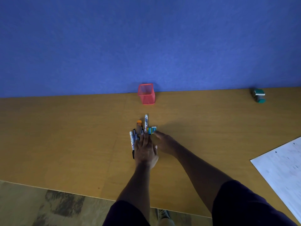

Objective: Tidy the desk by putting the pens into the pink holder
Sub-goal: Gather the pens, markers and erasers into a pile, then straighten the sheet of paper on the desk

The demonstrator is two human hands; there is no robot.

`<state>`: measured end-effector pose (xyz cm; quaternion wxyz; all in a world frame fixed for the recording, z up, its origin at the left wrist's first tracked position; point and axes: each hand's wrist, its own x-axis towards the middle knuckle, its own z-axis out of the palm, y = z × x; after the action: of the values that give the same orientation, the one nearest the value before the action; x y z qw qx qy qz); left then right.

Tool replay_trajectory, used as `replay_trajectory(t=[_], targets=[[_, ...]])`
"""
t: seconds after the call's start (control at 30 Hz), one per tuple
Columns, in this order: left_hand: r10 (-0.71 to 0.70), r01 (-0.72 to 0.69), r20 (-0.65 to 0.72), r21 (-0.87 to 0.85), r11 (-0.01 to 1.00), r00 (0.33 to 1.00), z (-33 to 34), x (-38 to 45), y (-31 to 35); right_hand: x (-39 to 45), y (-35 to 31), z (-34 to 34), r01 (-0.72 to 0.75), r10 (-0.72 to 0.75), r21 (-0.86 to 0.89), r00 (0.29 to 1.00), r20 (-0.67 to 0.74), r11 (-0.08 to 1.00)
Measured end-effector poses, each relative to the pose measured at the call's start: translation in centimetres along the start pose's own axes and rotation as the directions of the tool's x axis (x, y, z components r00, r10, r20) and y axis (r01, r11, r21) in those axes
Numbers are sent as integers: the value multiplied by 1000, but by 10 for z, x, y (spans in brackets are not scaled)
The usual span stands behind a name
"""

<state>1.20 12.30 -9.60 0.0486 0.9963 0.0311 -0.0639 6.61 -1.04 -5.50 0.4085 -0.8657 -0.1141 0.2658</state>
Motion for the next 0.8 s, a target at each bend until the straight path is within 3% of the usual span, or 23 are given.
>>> replay_trajectory(t=[0.13,0.27,0.43,0.6,0.7,0.8], targets=[[-5,4,-39,-23,1000,999,-4,1,2,-2,3,1,48,-48,-81,999,7,996],[79,-81,-83,-25,996,993,-6,-1,14,-6,13,-4,78,-81,-115,996,-27,990],[196,-208,-190,-45,977,962,-16,-1,39,-18,28,-24,180,-241,-246,938,-250,953],[280,-296,-219,-42,954,935,-28,6,69,-38,54,-50,193,-337,-383,873,-354,903],[312,-326,-174,-58,944,934,-36,10,92,-55,74,-68,159,-373,-446,813,-447,881],[342,-358,-159,-81,930,926,-44,15,121,-76,92,-83,41,-312,-464,792,-525,885]])
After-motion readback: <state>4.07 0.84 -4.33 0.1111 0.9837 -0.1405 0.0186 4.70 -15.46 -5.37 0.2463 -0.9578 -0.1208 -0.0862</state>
